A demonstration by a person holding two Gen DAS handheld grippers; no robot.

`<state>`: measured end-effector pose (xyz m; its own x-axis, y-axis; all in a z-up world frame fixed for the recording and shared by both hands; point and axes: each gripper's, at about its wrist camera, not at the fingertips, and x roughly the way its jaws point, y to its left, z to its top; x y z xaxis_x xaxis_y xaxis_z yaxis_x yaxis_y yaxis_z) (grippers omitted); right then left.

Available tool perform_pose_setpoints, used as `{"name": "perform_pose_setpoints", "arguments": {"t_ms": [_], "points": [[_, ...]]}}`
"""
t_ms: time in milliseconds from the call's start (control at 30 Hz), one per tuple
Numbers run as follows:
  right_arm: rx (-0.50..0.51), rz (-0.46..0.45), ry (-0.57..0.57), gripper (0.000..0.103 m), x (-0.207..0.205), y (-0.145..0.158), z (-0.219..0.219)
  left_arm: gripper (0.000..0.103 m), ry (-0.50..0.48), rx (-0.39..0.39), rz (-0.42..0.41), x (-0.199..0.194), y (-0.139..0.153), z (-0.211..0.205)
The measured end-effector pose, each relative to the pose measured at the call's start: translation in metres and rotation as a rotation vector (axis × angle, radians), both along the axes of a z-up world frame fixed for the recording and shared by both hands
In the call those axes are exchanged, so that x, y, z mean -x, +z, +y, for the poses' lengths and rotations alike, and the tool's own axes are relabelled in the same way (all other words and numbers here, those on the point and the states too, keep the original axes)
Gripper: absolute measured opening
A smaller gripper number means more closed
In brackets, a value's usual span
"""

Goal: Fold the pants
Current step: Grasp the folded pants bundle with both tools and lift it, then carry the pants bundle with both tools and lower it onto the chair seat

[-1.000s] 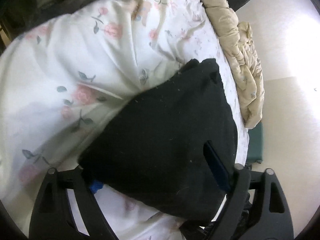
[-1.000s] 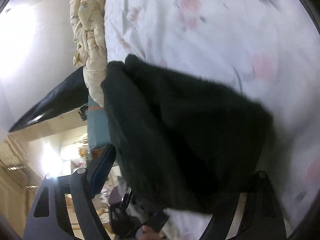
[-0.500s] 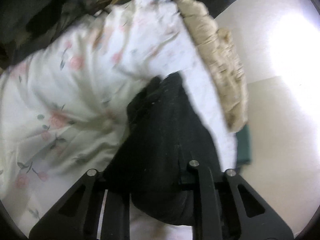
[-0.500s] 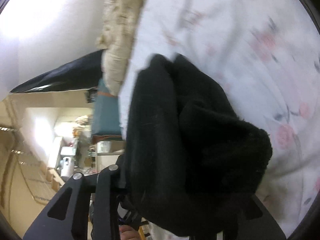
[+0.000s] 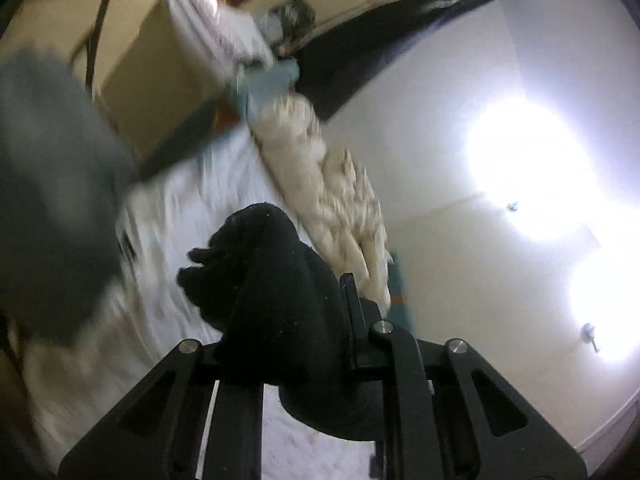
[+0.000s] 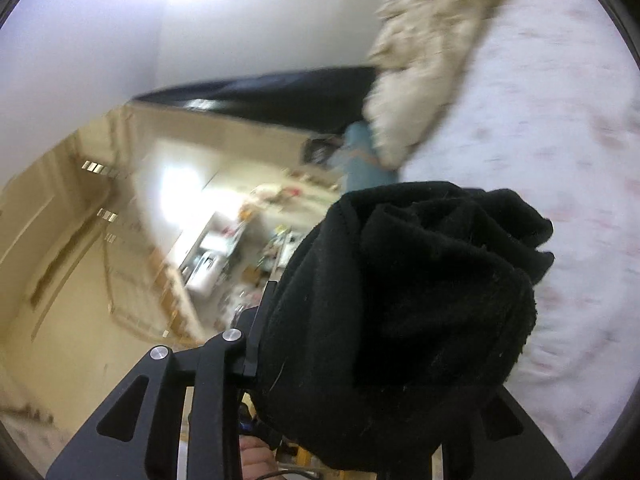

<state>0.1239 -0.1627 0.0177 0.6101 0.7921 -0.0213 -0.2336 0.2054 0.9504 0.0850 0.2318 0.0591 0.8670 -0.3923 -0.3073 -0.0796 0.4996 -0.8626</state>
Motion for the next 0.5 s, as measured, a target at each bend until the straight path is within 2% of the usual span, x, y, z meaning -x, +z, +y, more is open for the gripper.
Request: {"name": "perform_pose_setpoints", "arguments": {"t_ms": [33,167,267,333,400,467,500], "points": [[-0.001,-0.019,0.027,0.031,-0.009,0.008,0.019,0.013,0.033,-0.058,-0.019,-0.002,0.017,0.024],[-0.015,-0.083,0.147,0.031,-0.061,0.033,0.122,0.013,0.144,-0.179,-0.068,-0.005,0.057,0.107],[-0.029,-0.088,0.217,0.031,-0.083,0.029,0.189,0.013,0.225,-0.254,-0.055,0.006,0.061,0.159],[-0.029,-0.061,0.28,0.031,-0.09,0.013,0.233,0.013,0.254,-0.308,-0.039,0.023,0.047,0.188],[0.002,-0.042,0.341,0.031,-0.087,-0.011,0.266,0.013,0.242,-0.363,-0.014,0.037,0.021,0.209],[0.051,-0.029,0.405,0.031,-0.077,-0.045,0.29,0.013,0.164,-0.391,0.0,0.05,-0.021,0.224],[0.106,-0.028,0.454,0.031,-0.067,-0.075,0.297,0.013,0.116,-0.418,0.06,0.052,-0.046,0.229]]}}
